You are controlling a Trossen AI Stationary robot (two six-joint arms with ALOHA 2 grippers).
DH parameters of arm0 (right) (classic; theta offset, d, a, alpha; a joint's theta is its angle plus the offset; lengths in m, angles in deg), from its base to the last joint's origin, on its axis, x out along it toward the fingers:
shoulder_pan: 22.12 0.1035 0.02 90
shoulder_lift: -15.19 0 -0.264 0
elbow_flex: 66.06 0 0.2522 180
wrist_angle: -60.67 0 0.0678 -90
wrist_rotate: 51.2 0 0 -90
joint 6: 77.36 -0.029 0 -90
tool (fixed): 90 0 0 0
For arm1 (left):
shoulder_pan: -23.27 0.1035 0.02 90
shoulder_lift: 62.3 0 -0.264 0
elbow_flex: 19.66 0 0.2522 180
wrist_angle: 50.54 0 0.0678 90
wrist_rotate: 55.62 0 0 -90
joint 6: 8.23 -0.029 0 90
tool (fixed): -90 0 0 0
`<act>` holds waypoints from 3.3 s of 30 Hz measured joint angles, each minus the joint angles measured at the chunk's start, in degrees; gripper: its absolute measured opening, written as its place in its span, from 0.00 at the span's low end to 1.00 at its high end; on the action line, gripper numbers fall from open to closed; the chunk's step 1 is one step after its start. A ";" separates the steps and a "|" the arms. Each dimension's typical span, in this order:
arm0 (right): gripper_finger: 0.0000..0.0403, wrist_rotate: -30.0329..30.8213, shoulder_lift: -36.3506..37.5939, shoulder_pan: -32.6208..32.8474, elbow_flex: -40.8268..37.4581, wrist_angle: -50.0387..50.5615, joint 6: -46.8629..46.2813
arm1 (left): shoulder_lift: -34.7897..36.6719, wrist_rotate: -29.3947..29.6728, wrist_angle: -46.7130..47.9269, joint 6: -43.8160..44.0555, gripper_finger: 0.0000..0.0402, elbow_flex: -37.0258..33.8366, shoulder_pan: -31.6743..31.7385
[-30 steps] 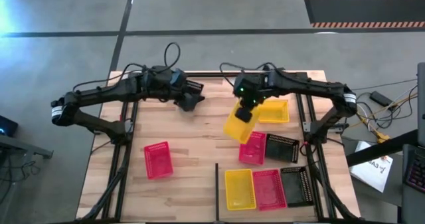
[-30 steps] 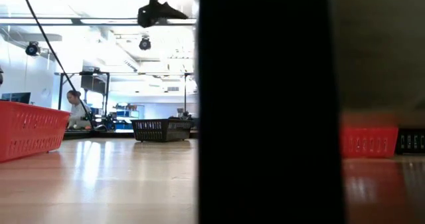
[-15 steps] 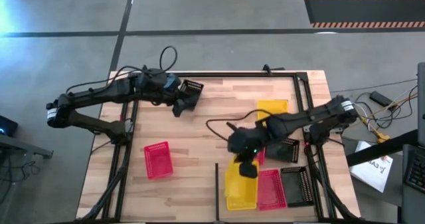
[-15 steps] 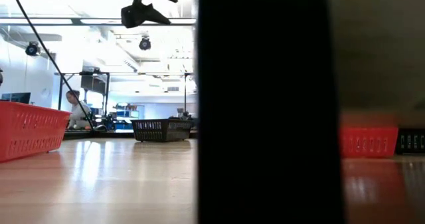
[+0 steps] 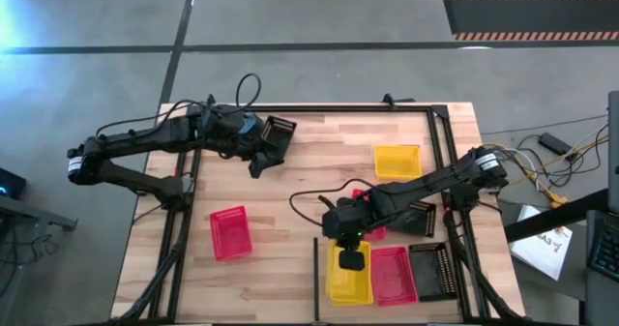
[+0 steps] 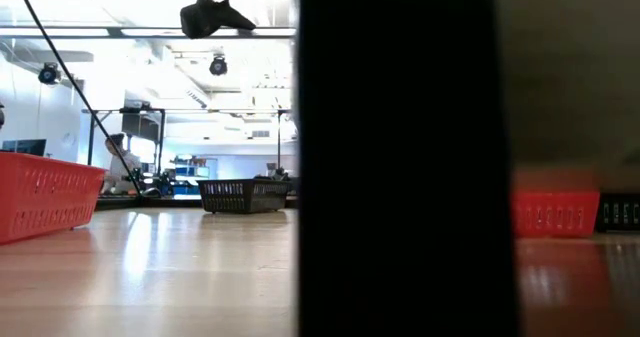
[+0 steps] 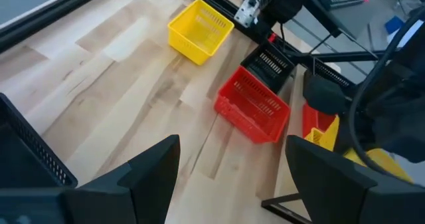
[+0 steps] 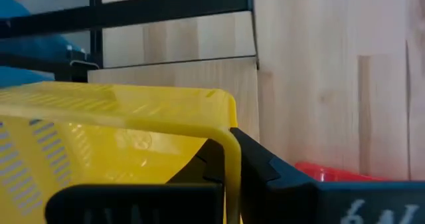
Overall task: Stack baskets on shelf by color
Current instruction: Stack the left yellow bin on top of the yellow bin on the shelf, then stack the right red bin on top of the red bin on the shelf
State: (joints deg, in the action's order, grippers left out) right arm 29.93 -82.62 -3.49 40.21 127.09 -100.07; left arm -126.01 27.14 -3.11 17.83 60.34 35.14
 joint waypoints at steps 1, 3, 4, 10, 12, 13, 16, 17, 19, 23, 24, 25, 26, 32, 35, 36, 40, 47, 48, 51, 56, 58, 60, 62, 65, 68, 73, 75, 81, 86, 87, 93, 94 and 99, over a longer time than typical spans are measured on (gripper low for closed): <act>0.02 -0.06 -0.32 0.00 0.00 0.26 0.41 | 0.00 0.00 -0.06 0.00 0.64 0.00 -0.13; 0.02 -0.14 -0.73 0.00 0.00 1.05 1.06 | 0.00 -0.01 -0.09 0.00 0.64 0.00 -0.29; 0.02 -0.15 -1.17 0.00 0.00 1.40 1.41 | 0.00 -0.01 -0.08 0.01 0.64 0.00 -0.32; 0.02 -0.15 -3.08 0.00 0.00 1.59 4.19 | 0.00 -0.02 -0.12 0.01 0.64 0.00 -0.34; 0.02 -0.12 -3.80 0.00 0.00 1.63 4.29 | 0.00 -0.01 -0.15 0.01 0.64 0.00 -0.34; 0.02 -0.15 -4.35 0.00 0.00 1.61 4.41 | 0.00 0.00 -0.18 0.01 0.64 0.00 -0.34; 0.02 -0.13 -5.30 0.00 0.00 1.61 5.87 | 0.00 0.00 -0.14 0.03 0.64 0.00 -0.34; 0.02 -0.10 -5.50 0.00 0.00 1.49 6.12 | 0.00 0.02 -0.16 0.03 0.64 0.00 -0.34; 0.02 -0.06 -6.00 0.00 0.00 1.43 6.52 | 0.00 0.02 -0.16 0.03 0.64 0.00 -0.34; 0.04 -0.12 -6.88 -0.02 0.00 1.43 7.32 | 0.00 0.02 -0.16 0.06 0.64 0.00 -0.34; 0.05 -0.10 -6.97 -0.02 0.00 1.47 7.35 | 0.00 0.04 -0.17 0.08 0.64 0.00 -0.34; 0.07 -0.05 -7.07 -0.02 0.02 1.49 7.30 | 0.00 0.04 -0.16 0.12 0.64 0.00 -0.34; 0.09 0.00 -7.09 -0.02 0.02 1.51 7.12 | 0.00 0.04 -0.18 0.16 0.64 0.00 -0.34; 0.22 -0.14 -5.80 -0.02 1.28 2.78 6.48 | 0.00 0.09 -0.18 0.16 0.64 0.00 -0.34; 0.24 -0.12 -5.41 -0.02 3.77 3.35 6.21 | 0.00 0.09 -0.18 0.16 0.64 0.00 -0.34; 0.24 -0.12 -5.41 -0.02 4.57 3.53 6.23 | 0.00 0.09 -0.18 0.16 0.64 0.00 -0.34; 0.19 -0.10 -5.43 -0.02 6.10 3.67 6.50 | 0.00 0.11 -0.18 0.15 0.64 0.00 -0.34; 0.05 0.86 -5.33 -0.25 5.97 5.96 2.61 | 0.00 0.11 -0.18 0.12 0.64 0.00 -0.34; 0.04 1.87 -4.97 -0.39 5.92 7.49 1.99 | 0.00 0.13 -0.20 0.10 0.64 0.00 -0.36; 0.03 8.27 -3.08 -1.02 5.62 13.51 0.13 | 0.00 0.07 -0.18 0.10 0.64 0.00 -0.36; 0.06 15.43 3.21 -3.11 0.71 20.97 -3.25 | 0.02 0.04 -0.16 0.08 0.64 0.00 -0.63; 0.08 15.48 6.52 -4.38 -3.19 20.95 -5.01 | 0.02 0.02 -0.16 0.05 0.64 0.00 -0.87; 0.10 15.48 9.98 -5.76 -7.29 20.73 -6.83 | 0.04 0.02 -0.14 0.05 0.64 0.00 -1.29; 0.13 15.48 13.29 -7.47 -11.65 20.73 -8.98 | 0.04 0.02 -0.12 0.05 0.64 0.00 -1.73; 0.18 15.40 17.57 -10.11 -17.97 19.41 -12.50 | 0.07 0.00 -0.09 0.05 0.64 0.00 -2.41; 0.24 15.23 21.55 -12.54 -23.70 14.49 -13.93 | 0.07 0.01 -0.07 0.06 0.64 -0.02 -2.72; 0.30 14.57 24.77 -15.77 -32.07 1.74 -11.86 | 0.07 0.04 -0.01 0.26 0.64 -0.04 -3.45; 0.32 13.58 24.79 -16.86 -34.78 -2.03 -9.33 | 0.07 0.19 -0.01 0.42 0.64 -0.09 -4.27; 0.31 9.69 22.23 -20.30 -39.45 -10.39 0.59 | -0.70 5.13 -0.31 0.49 0.64 -0.82 -8.83; 0.29 8.59 19.15 -22.31 -39.45 -11.07 8.73 | -1.22 8.33 -8.99 0.27 0.64 -6.01 -14.72; 0.28 8.16 18.57 -22.47 -39.45 -11.03 9.85 | -1.44 8.36 -12.16 0.11 0.64 -7.52 -15.79; 0.23 5.46 15.01 -22.93 -39.54 -11.28 16.26 | -4.77 5.73 -33.80 -4.27 0.64 -16.61 -20.68; 0.22 5.41 14.42 -22.95 -39.54 -11.53 16.91 | -5.71 5.71 -37.09 -5.14 0.64 -17.74 -21.25; 0.13 5.40 10.77 -22.97 -39.54 -11.69 20.82 | -11.94 5.42 -48.76 -5.41 0.64 -20.63 -22.13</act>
State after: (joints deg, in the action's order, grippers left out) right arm 35.33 -71.85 -26.46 0.67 115.41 -79.25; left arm -137.95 32.56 -51.87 12.42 39.70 13.01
